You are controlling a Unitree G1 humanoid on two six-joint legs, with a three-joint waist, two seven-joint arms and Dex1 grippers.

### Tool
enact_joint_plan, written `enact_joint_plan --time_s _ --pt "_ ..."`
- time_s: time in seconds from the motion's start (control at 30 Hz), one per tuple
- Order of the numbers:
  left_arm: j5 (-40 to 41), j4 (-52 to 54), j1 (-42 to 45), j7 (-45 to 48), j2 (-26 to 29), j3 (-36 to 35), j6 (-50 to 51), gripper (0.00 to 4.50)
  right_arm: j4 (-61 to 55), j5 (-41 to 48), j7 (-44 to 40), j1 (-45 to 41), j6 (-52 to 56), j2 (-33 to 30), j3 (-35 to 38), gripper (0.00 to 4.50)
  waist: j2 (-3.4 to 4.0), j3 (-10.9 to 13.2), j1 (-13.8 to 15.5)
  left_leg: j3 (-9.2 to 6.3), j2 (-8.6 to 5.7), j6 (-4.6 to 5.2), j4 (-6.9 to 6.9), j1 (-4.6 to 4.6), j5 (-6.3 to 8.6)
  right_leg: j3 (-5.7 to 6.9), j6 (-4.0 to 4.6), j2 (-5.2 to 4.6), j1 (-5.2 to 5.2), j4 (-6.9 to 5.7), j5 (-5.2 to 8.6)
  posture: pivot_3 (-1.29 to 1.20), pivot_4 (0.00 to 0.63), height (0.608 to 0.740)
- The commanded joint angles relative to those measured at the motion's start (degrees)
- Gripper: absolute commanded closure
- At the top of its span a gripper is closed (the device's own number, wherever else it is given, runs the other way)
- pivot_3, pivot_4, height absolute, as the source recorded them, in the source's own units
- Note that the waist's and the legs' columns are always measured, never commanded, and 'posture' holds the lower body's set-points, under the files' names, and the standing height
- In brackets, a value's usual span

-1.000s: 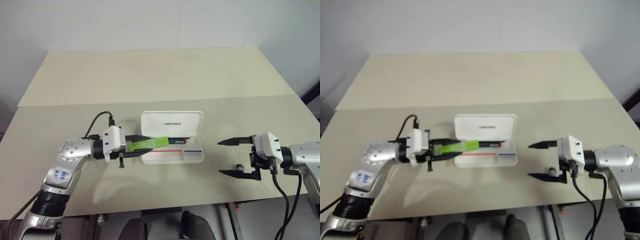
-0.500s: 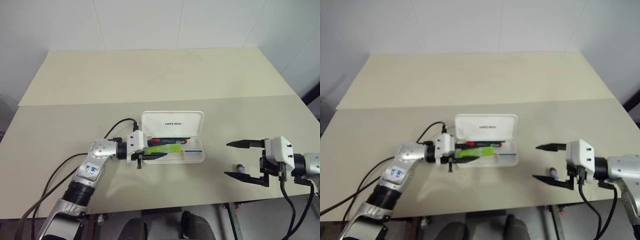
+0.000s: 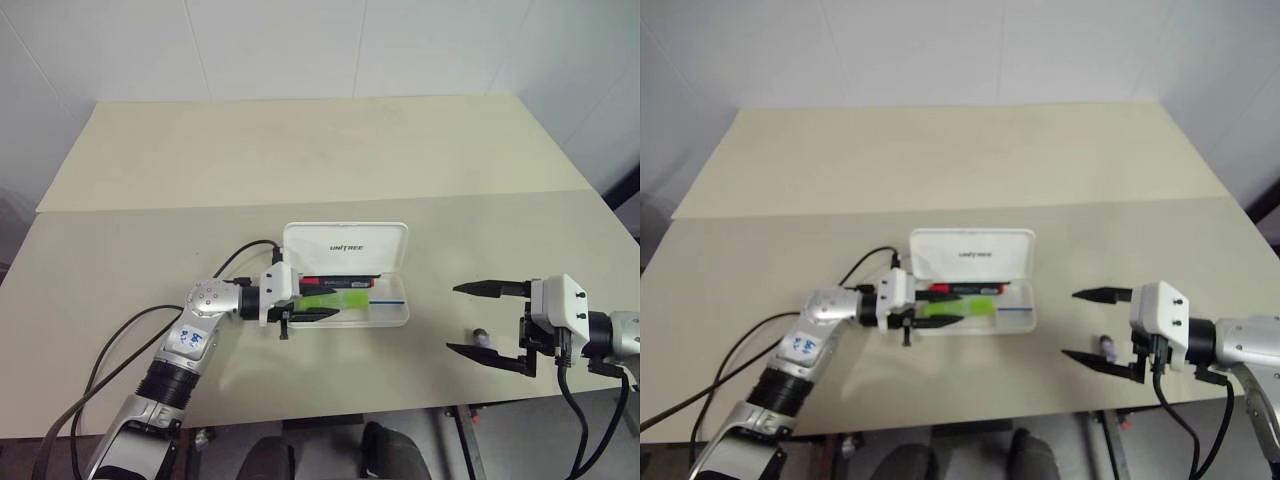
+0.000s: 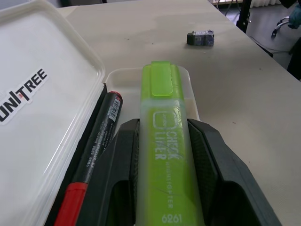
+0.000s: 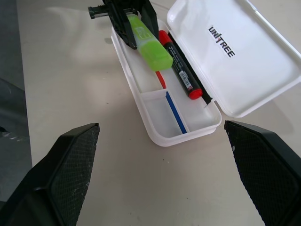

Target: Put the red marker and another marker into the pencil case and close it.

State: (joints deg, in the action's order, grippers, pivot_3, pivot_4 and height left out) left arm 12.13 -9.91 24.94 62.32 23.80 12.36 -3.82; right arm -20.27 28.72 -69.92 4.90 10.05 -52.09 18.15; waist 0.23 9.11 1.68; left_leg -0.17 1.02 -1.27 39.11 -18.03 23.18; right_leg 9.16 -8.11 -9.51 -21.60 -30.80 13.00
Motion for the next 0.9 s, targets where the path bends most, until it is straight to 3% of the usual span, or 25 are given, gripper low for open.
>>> enact_joint_plan --time_s 0.03,0.07,0.3,0.63,0.9 --pt "-0.08 1.12 0.63 1.49 0.91 0.27 0.17 2.59 -2.16 1.10 0.88 -0.18 -0.12 -0.07 1.39 0.00 0.00 0.00 0.00 0.00 0.00 0.00 0.00 0.00 0.00 0.00 0.00 0.00 0.00 0.00 0.00 0.00 0.150 0.740" --pt "0.37 1.58 0.49 2.34 1.22 0.51 1.30 2.41 -2.11 1.06 1.00 -0.30 -0.15 0.01 1.18 0.00 0.00 0.00 0.00 0.00 0.00 0.00 0.00 0.00 0.00 0.00 0.00 0.00 0.00 0.00 0.00 0.00 0.150 0.740" --pt "0.63 3.02 1.31 1.47 0.60 0.14 2.28 0.02 -0.73 0.57 1.09 -1.12 -1.18 0.68 -0.18 0.00 0.00 0.00 0.00 0.00 0.00 0.00 0.00 0.00 0.00 0.00 0.00 0.00 0.00 0.00 0.00 0.00 0.150 0.740" --pt "6.55 11.96 0.48 1.73 -0.72 -1.61 7.65 0.02 1.26 0.85 2.14 -0.01 -0.71 2.28 0.55 0.00 -0.02 0.01 0.00 0.01 0.00 0.00 0.01 -0.01 0.00 -0.01 0.00 0.00 0.00 0.00 0.00 0.00 0.150 0.740" --pt "12.78 24.52 -2.32 1.63 3.35 -3.71 15.40 0.02 6.90 -0.11 5.48 5.79 -0.28 2.62 7.27 0.00 -0.02 0.01 0.08 0.01 0.00 0.01 0.01 0.00 0.00 -0.04 0.00 0.00 0.01 0.00 0.00 0.00 0.150 0.740"
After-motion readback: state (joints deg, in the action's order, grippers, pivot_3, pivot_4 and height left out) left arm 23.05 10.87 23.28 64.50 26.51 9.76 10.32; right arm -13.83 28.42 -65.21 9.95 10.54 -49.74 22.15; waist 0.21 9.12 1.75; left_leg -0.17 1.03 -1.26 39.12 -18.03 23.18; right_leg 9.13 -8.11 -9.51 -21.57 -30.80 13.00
